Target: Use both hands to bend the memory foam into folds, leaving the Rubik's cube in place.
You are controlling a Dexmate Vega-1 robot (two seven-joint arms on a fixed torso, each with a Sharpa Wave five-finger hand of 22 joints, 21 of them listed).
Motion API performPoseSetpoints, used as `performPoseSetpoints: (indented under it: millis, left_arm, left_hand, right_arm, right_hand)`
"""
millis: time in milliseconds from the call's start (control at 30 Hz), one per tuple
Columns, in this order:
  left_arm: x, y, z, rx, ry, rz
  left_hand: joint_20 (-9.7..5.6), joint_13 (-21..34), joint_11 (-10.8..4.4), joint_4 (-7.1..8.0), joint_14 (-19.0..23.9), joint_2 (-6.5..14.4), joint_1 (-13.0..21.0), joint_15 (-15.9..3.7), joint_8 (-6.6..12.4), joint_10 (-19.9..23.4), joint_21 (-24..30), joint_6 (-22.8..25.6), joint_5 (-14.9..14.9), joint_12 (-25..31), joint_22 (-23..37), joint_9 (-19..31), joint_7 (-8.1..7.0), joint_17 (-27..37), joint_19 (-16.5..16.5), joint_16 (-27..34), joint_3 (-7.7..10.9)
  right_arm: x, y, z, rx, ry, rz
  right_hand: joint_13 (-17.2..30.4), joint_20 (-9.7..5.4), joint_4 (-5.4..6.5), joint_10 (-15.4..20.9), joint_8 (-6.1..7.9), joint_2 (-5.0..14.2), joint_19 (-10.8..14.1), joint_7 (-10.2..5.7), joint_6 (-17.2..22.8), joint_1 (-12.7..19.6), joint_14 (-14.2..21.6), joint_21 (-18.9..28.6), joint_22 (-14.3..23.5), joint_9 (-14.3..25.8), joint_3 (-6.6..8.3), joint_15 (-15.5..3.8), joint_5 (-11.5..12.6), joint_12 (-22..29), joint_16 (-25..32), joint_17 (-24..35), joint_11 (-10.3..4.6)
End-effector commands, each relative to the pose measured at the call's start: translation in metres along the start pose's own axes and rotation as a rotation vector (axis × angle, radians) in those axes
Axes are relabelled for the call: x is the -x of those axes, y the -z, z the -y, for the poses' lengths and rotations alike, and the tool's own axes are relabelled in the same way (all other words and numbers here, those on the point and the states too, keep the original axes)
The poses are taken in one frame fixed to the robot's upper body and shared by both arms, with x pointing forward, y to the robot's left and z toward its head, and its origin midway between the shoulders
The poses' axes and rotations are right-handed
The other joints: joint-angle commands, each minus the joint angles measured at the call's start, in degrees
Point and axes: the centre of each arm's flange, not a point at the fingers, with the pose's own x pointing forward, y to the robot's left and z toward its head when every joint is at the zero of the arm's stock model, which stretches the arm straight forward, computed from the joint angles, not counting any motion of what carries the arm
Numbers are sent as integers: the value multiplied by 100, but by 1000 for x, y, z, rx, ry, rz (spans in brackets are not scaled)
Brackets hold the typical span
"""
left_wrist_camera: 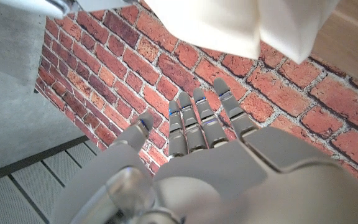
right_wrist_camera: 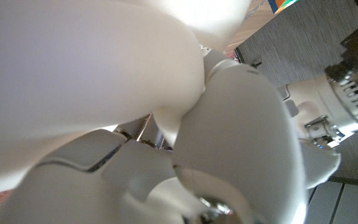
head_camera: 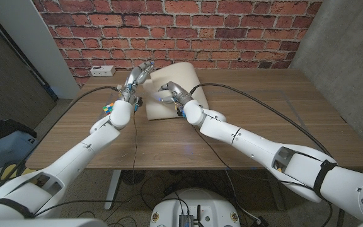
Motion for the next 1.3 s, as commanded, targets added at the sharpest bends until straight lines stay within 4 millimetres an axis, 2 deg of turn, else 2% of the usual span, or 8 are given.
performPoseSetpoints:
  millis: [33,200,400,700,900,933,967,1300]
  left_arm:
    - [-28,-2,6,-372,254,-128]
    - [-31,3,12,-433,300,-187]
    - [-30,18,9,-372,270,-265]
    - [-30,42,5,-167,295,-405]
    - [-33,54,9,-100,360,-516]
    - [-34,56,9,-93,374,-531]
    - [-35,57,10,-86,383,-544]
    - [-52,56,18,-180,484,-675]
  left_hand:
    - [-111,-118,-31,160,-195,68,-152,-67,17,100,-131,135,-23,-77,11,-12,41,-42,-243,0,-25]
    - [-208,-278,-20,457,-239,54,-432,-52,-145,-88,-126,-212,-4,-284,14,-26,90,-106,-64,42,-164]
    - [11,-462,241,639,-220,-114,-681,143,-189,-204,-105,-548,33,-451,5,-41,250,-190,255,54,-316]
    - [219,-672,590,648,-290,-668,-995,414,-211,-423,-241,-891,96,-608,-15,-62,471,-237,411,12,-660]
    - [226,-815,610,641,-658,-845,-1170,499,-243,-989,-505,-1600,181,-725,-8,-73,495,-242,269,-45,-842]
    - [223,-841,610,626,-787,-864,-1185,488,-268,-1210,-567,-1858,199,-740,-7,-78,470,-245,259,-60,-871]
    - [216,-851,635,620,-842,-872,-1191,492,-256,-1315,-601,-1936,207,-746,-7,-79,479,-246,240,-62,-884]
    - [203,-889,306,546,-956,-869,-1181,368,-203,-1901,-672,-2391,224,-714,14,-81,397,-247,534,26,-941]
  right_arm:
    - [-4,-1,-20,154,-7,30]
    - [-4,1,-20,187,8,34]
    - [-4,2,-19,209,19,39]
    - [-4,2,-17,230,33,48]
    - [-3,1,-17,250,37,61]
    - [-2,1,-17,250,37,63]
    - [-2,1,-17,256,38,64]
    - [0,-1,-17,252,38,73]
  right_hand:
    - [-78,-501,43,19,-177,2,3,-77,104,-54,27,-7,-155,-121,10,-506,-188,0,-157,109,-77]
    - [-72,-502,32,12,-195,4,2,-82,83,-44,29,-5,-163,-128,2,-506,-202,10,-163,114,-81]
    - [-72,-502,32,12,-195,4,2,-82,83,-44,29,-5,-163,-128,2,-506,-202,10,-163,114,-81]
    - [-72,-502,32,12,-195,4,2,-82,83,-44,29,-5,-163,-128,2,-506,-202,10,-163,114,-81]
    - [-72,-502,32,12,-195,4,2,-82,83,-44,29,-5,-163,-128,2,-506,-202,10,-163,114,-81]
    - [-293,-496,143,-1960,84,-82,118,-138,97,-584,-167,-212,-73,97,-97,-281,75,-990,-98,59,362]
    - [155,-507,-42,-19,-190,82,89,-107,88,-103,-38,-262,-278,-19,-20,-493,-217,-89,-86,171,-85]
    - [155,-507,-50,-17,-201,79,90,-104,81,-96,-35,-259,-283,-26,-23,-498,-227,-84,-91,173,-85]
